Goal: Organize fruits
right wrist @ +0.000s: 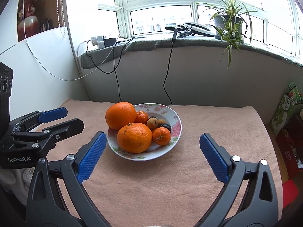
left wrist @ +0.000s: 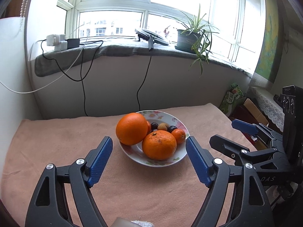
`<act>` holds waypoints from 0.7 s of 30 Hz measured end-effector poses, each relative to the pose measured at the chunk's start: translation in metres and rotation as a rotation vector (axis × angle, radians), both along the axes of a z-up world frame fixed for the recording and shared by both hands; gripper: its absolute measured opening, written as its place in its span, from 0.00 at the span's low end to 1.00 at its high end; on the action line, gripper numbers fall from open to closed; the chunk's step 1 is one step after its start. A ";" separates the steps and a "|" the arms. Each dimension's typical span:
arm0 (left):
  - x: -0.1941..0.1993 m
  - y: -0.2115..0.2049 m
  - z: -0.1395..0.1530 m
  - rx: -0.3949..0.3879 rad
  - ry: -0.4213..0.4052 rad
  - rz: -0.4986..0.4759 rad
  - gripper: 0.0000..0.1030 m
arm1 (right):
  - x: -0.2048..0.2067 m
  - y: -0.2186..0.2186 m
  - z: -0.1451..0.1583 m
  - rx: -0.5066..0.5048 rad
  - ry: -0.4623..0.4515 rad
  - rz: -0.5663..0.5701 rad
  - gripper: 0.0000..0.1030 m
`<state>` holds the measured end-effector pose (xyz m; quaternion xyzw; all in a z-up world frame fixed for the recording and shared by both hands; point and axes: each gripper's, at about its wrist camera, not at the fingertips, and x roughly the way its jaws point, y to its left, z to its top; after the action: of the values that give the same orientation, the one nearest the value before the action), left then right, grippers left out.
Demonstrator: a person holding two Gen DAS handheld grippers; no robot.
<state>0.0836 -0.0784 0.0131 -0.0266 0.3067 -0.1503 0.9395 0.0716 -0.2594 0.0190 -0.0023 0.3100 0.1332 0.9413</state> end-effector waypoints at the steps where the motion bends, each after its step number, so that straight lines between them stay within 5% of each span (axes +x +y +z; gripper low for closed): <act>1: -0.001 0.000 0.001 0.002 -0.004 0.006 0.77 | -0.001 -0.001 0.001 0.001 -0.002 -0.005 0.98; 21: -0.012 0.005 0.005 0.012 -0.017 0.041 0.77 | -0.006 -0.003 0.001 -0.001 -0.007 -0.038 0.99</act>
<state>0.0716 -0.0736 0.0180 -0.0261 0.2989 -0.1295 0.9451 0.0661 -0.2625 0.0203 0.0029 0.3070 0.1150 0.9447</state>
